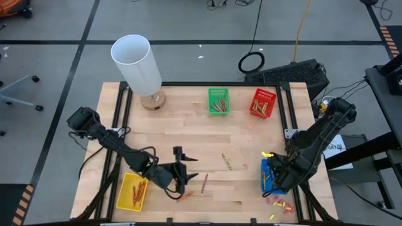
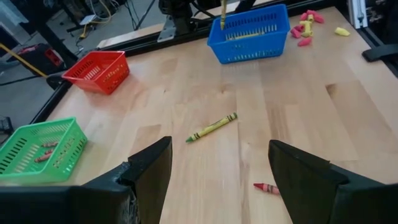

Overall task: Sort crayons
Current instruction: Put the yellow crayon into the blue bin, then put the green crayon into the red bin

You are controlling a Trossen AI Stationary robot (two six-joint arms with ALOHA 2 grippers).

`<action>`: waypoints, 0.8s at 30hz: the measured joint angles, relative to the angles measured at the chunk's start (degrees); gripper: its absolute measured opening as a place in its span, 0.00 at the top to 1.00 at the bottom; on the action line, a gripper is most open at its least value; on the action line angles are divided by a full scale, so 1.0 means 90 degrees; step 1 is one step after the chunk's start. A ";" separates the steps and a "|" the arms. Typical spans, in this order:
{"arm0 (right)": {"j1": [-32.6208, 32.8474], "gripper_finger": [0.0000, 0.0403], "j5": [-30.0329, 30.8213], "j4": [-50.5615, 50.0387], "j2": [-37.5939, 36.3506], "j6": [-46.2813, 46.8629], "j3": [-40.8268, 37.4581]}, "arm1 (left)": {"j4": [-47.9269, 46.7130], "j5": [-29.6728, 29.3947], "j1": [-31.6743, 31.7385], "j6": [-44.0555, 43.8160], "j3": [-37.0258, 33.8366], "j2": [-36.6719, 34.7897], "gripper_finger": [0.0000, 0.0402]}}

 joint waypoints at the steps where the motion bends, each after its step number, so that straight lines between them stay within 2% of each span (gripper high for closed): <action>1: 0.0000 0.90 0.0000 0.0042 0.0001 0.0014 -0.0021 | 0.0002 0.0000 0.0009 -0.0002 0.0000 -0.0002 0.34; 9: 0.0000 0.74 -0.0026 0.0242 -0.0001 0.0450 -0.0162 | -0.0016 0.0012 -0.0009 -0.0163 0.0000 0.0000 0.34; 14: -0.0002 0.67 -0.0733 0.0925 -0.0004 0.0040 -0.0162 | -0.0159 0.0034 -0.0003 -0.0168 0.0000 0.0000 0.34; 17: 0.0000 0.66 -0.0824 0.1338 0.0000 -0.0012 -0.0119 | -0.0180 0.0034 0.0004 -0.0168 -0.0002 0.0002 0.34; 20: 0.0000 0.68 -0.0602 0.1589 -0.0007 -0.0045 0.0024 | -0.0176 0.0034 0.0004 -0.0169 -0.0002 0.0002 0.34; 24: 0.0000 0.69 0.0424 0.2196 -0.0004 -0.0647 0.0154 | -0.0183 0.0034 0.0004 -0.0324 -0.0002 0.0002 0.34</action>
